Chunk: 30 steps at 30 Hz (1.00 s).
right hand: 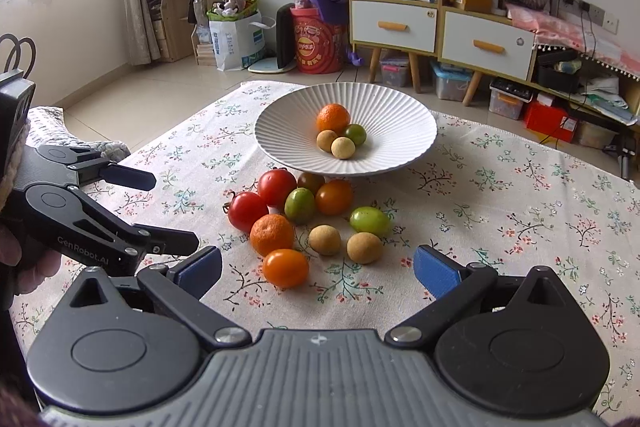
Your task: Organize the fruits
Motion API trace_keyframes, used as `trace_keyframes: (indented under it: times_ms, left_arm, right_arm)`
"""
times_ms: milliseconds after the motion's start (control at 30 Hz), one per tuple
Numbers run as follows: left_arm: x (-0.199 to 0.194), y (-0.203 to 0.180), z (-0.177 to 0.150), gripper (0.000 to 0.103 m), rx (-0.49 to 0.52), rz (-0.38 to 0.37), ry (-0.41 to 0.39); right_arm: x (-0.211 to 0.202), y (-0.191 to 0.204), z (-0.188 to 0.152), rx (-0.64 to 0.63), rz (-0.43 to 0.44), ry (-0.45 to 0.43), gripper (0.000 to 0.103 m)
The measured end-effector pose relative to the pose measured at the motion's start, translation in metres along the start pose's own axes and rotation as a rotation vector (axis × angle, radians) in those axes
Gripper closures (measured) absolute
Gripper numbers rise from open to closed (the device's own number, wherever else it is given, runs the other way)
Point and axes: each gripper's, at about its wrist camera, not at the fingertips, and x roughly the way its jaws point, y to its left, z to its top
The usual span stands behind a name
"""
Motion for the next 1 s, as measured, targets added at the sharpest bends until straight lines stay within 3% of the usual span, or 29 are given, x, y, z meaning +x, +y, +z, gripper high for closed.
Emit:
trace_keyframes:
  times_ms: [367,767,1000]
  left_arm:
    - [0.007,-0.016,-0.01,0.004,0.053,-0.032,-0.012]
    - [0.03,-0.01,-0.02,0.004,0.064,0.081,-0.036]
    - [0.035,-0.008,-0.023,0.004,0.063,0.092,-0.057]
  right_arm:
    - [0.008,-0.005,-0.008,0.021,-0.004,0.03,0.001]
    - [0.028,-0.003,-0.026,-0.001,-0.025,0.065,0.001]
    - [0.039,0.005,-0.032,-0.041,-0.028,0.079,0.002]
